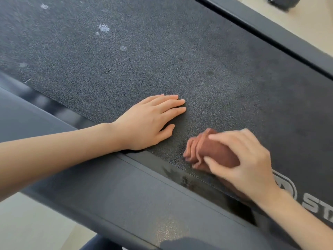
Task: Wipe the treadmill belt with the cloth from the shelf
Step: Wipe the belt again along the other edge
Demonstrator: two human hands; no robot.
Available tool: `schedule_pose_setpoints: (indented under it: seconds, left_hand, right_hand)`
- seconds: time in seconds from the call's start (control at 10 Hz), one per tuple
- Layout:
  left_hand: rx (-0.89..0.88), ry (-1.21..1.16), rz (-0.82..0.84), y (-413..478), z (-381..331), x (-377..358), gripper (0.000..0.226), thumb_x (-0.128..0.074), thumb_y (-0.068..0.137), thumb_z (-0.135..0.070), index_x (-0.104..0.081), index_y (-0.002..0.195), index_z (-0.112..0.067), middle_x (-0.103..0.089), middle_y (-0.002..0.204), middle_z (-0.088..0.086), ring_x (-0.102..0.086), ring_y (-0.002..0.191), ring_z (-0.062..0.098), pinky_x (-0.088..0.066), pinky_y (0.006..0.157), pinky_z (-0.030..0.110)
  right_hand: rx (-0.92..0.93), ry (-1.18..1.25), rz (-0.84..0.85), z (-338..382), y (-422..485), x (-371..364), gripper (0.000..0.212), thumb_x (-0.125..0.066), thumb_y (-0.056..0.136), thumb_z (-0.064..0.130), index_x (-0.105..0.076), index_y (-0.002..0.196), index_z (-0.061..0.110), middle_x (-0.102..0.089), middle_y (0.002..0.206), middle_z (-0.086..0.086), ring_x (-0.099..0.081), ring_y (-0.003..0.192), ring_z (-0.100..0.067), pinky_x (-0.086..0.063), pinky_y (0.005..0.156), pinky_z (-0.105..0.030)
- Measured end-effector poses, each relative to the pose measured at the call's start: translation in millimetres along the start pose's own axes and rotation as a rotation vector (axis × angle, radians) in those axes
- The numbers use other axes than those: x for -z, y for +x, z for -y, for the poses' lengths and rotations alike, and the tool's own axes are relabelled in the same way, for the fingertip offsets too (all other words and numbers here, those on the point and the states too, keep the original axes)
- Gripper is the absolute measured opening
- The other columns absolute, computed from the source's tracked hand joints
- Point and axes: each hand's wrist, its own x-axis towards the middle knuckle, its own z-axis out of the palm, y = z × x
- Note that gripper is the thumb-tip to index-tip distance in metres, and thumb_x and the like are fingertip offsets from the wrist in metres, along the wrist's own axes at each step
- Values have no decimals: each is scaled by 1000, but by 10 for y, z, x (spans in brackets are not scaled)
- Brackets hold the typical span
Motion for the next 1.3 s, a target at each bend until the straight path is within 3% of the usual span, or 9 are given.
schedule_pose_setpoints:
  seconds: [0.2, 0.3, 0.5, 0.6, 0.7, 0.8, 1.0, 1.1, 1.3]
  left_hand:
    - [3, 2, 14, -4, -4, 2, 54, -31, 93, -37, -52, 135, -11, -47, 143, 5, -38, 135, 22, -28, 112, 40]
    - [4, 1, 15, -3, -3, 4, 54, -31, 93, -38, -51, 135, -11, -47, 143, 4, -38, 136, 21, -27, 113, 39]
    - [4, 10, 16, -4, -2, 1, 53, -32, 93, -37, -52, 135, -11, -47, 143, 4, -38, 136, 21, -28, 113, 39]
    - [2, 10, 20, -5, -2, 0, 53, -33, 93, -37, -51, 135, -12, -46, 144, 3, -37, 136, 20, -26, 113, 38]
    - [3, 15, 25, -8, -5, 1, 52, -34, 93, -36, -52, 135, -11, -46, 144, 3, -36, 137, 20, -26, 113, 37]
    - [3, 15, 29, -2, -8, 13, 52, -34, 93, -35, -52, 135, -11, -46, 144, 4, -37, 136, 21, -23, 113, 36]
    - [7, 14, 44, -5, -12, 28, 51, -36, 92, -33, -53, 134, -10, -46, 143, 4, -37, 136, 21, -22, 113, 36]
    - [7, 15, 48, -3, -13, 35, 50, -36, 92, -34, -52, 135, -11, -46, 144, 3, -36, 137, 20, -22, 113, 35]
    - [0, 31, 54, 2, -26, 35, 51, -36, 92, -34, -53, 134, -11, -47, 143, 4, -37, 136, 21, -24, 113, 36]
  right_hand:
    - [-341, -157, -42, -724, 801, -62, 40, -56, 78, 54, -63, 107, 28, -64, 108, 5, -53, 104, -21, -39, 80, -30]
    - [-479, -185, -47, -841, 951, -112, 37, -63, 84, 46, -61, 113, 24, -62, 116, -1, -48, 113, -24, -37, 86, -34]
    - [-240, -123, -15, -364, 470, -94, 42, -60, 80, 47, -64, 111, 19, -64, 107, 3, -47, 99, -16, -33, 82, -23]
    - [-105, -122, -16, -202, 236, -57, 42, -59, 80, 47, -65, 108, 16, -65, 105, 3, -52, 93, -18, -42, 80, -29]
    - [-128, -64, -29, -308, 338, -60, 41, -60, 79, 48, -67, 106, 19, -65, 104, 8, -52, 93, -14, -38, 79, -20]
    - [-209, -106, -36, -608, 762, -105, 40, -59, 80, 51, -65, 107, 22, -65, 104, 6, -52, 97, -16, -32, 73, -20]
    - [-621, -227, -27, -1423, 1849, -231, 47, -56, 88, 49, -57, 122, 16, -60, 122, -10, -45, 120, -33, -41, 88, -41]
    - [-595, -307, -37, -1331, 1988, -361, 45, -54, 90, 47, -57, 122, 15, -61, 120, -12, -46, 117, -34, -39, 90, -42]
    - [-243, -238, -44, -784, 1642, -484, 39, -61, 86, 44, -62, 114, 17, -65, 109, -6, -51, 105, -30, -38, 84, -39]
